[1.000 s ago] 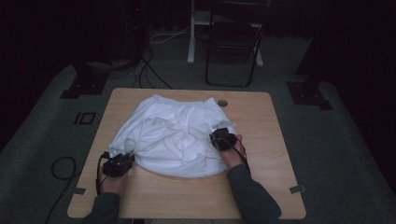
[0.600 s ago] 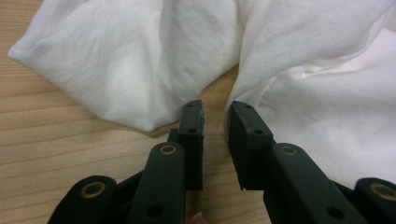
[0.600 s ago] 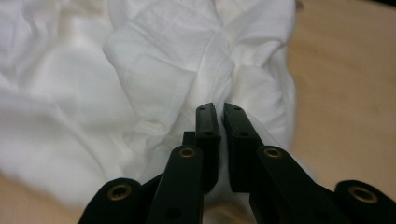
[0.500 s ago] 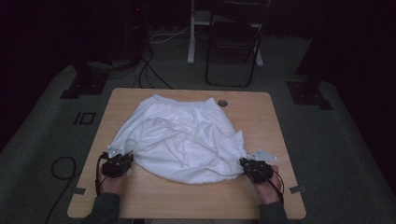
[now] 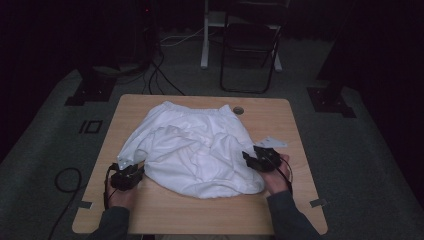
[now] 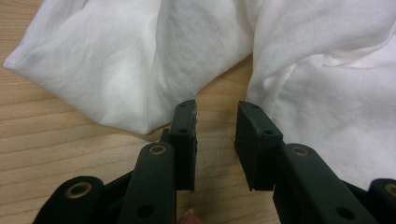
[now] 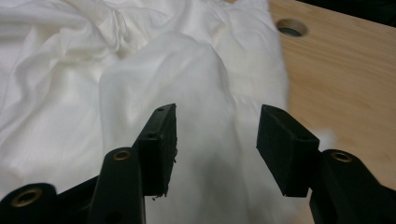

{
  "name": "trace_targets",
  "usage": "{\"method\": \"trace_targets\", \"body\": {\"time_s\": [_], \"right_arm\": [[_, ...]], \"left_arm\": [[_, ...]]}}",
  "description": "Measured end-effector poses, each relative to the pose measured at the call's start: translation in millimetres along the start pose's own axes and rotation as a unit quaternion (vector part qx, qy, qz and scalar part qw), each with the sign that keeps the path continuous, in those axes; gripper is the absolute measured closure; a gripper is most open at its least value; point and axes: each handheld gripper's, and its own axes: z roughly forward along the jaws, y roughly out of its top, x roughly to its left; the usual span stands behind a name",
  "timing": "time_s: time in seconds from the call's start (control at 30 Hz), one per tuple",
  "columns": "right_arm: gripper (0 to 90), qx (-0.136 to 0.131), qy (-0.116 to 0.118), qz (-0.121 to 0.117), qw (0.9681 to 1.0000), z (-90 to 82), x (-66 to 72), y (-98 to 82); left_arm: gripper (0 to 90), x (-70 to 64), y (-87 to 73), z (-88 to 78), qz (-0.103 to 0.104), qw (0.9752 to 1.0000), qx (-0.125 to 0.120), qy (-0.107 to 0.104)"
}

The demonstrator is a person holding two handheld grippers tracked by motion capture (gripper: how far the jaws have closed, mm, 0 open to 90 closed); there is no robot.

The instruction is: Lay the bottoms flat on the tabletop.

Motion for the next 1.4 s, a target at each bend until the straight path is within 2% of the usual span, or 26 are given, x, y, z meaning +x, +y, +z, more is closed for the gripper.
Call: {"method": "trace_targets", "body": {"time_s": [0.07,0.1,0.13,0.2,0.23,0.27,0.3,0.33,0.37,0.43,0.47,0.5,0.53,0.63,0.7,0.8,0.83,0.87,0.9,0.97,1.17,1.2,1.23,1.33,1.4], "right_arm": [[45.5,0.013,0.001,-0.004,0.9999,20.8,3.3,14.4],[45.5,0.013,0.001,-0.004,0.9999,20.8,3.3,14.4],[41.1,0.03,-0.005,-0.004,0.9995,41.7,6.3,25.4],[38.6,0.05,-0.006,-0.001,0.9987,61.4,8.0,31.1],[38.6,0.05,-0.006,-0.001,0.9987,61.4,8.0,31.1],[38.1,0.061,-0.006,0.001,0.9981,70.6,8.1,31.8],[40.6,0.085,-0.002,0.008,0.9964,86.1,8.1,28.2],[45.9,0.099,-0.001,0.008,0.9951,92.2,8.4,24.4],[53.4,0.112,-0.011,0.003,0.9936,96.2,9.1,19.6],[72.8,0.116,-0.024,-0.004,0.9929,95.5,7.7,9.7],[78.4,0.113,-0.025,0.002,0.9933,91.2,5.3,5.8],[78.4,0.113,-0.025,0.002,0.9933,91.2,5.3,5.8],[85.0,0.105,-0.034,0.002,0.9939,76.6,1.1,-1.8],[86.4,0.098,-0.072,-0.014,0.9925,47.2,-3.8,-19.8],[86.5,0.101,-0.088,-0.009,0.991,27.9,-11.0,-36.5],[86.5,0.103,-0.105,0.018,0.9889,0.7,-25.7,-63.3],[86.5,0.103,-0.105,0.018,0.9889,0.7,-25.7,-63.3],[86.5,0.105,-0.11,0.03,0.988,-7.5,-30.0,-72.0],[86.4,0.111,-0.117,0.045,0.9859,-22.7,-36.9,-88.6],[86.2,0.115,-0.124,0.056,0.9839,-37.7,-41.9,-104.0],[82.5,0.127,-0.16,0.081,0.9757,-76.6,-53.1,-135.2],[78.5,0.123,-0.16,0.087,0.9754,-80.6,-55.1,-137.1],[72.1,0.112,-0.159,0.092,0.9766,-84.2,-57.0,-137.3],[60.2,0.066,-0.148,0.091,0.9825,-92.5,-57.6,-125.8],[56.4,0.032,-0.14,0.081,0.9863,-95.5,-54.2,-111.3]], "left_arm": [[68.6,-0.2,0.2,0.4,0.001,1.0,0.0,0.0],[68.5,-0.2,0.2,0.4,0.001,1.0,0.0,0.0],[68.4,-0.4,0.4,0.6,0.003,1.0,-0.001,0.0],[68.1,-0.5,0.6,0.8,0.003,1.0,0.0,0.0],[68.0,-0.5,0.6,0.8,0.003,1.0,0.0,0.0],[68.0,-0.7,0.7,1.0,0.002,1.0,-0.001,-0.001],[67.9,-0.7,0.8,1.0,0.002,1.0,0.0,0.0],[67.9,-0.6,0.7,1.1,0.001,1.0,-0.001,-0.001],[67.9,-0.3,0.7,1.1,0.002,1.0,-0.001,-0.002],[67.9,-0.3,0.7,1.0,0.0,1.0,-0.001,-0.002],[67.9,-0.3,0.7,1.0,0.0,1.0,-0.001,-0.002],[67.9,-0.3,0.7,1.0,0.0,1.0,-0.001,-0.002],[68.1,-0.4,0.7,0.9,0.001,1.0,-0.001,-0.001],[68.9,0.7,0.1,-0.1,-0.004,1.0,0.0,0.0],[68.9,1.1,-0.1,-0.2,-0.004,1.0,0.0,0.0],[68.8,1.0,-0.4,-0.6,-0.005,1.0,0.0,0.001],[68.9,1.0,-0.4,-0.6,-0.005,1.0,0.0,0.001],[68.9,1.0,-0.4,-0.6,-0.005,1.0,0.0,0.001],[68.8,1.8,-0.7,-0.9,-0.006,1.0,0.0,0.003],[68.7,2.4,-0.9,-1.3,-0.006,1.0,0.0,0.004],[67.9,2.8,-1.1,-1.5,-0.009,0.9999,0.0,0.004],[67.2,2.6,-1.0,-1.4,-0.008,1.0,0.0,0.004],[66.1,2.3,-1.0,-1.4,-0.008,1.0,0.0,0.004],[64.2,2.0,-0.8,-1.3,-0.008,1.0,0.0,0.003],[62.8,2.0,-0.7,-1.1,-0.009,1.0,0.0,0.002]]}}
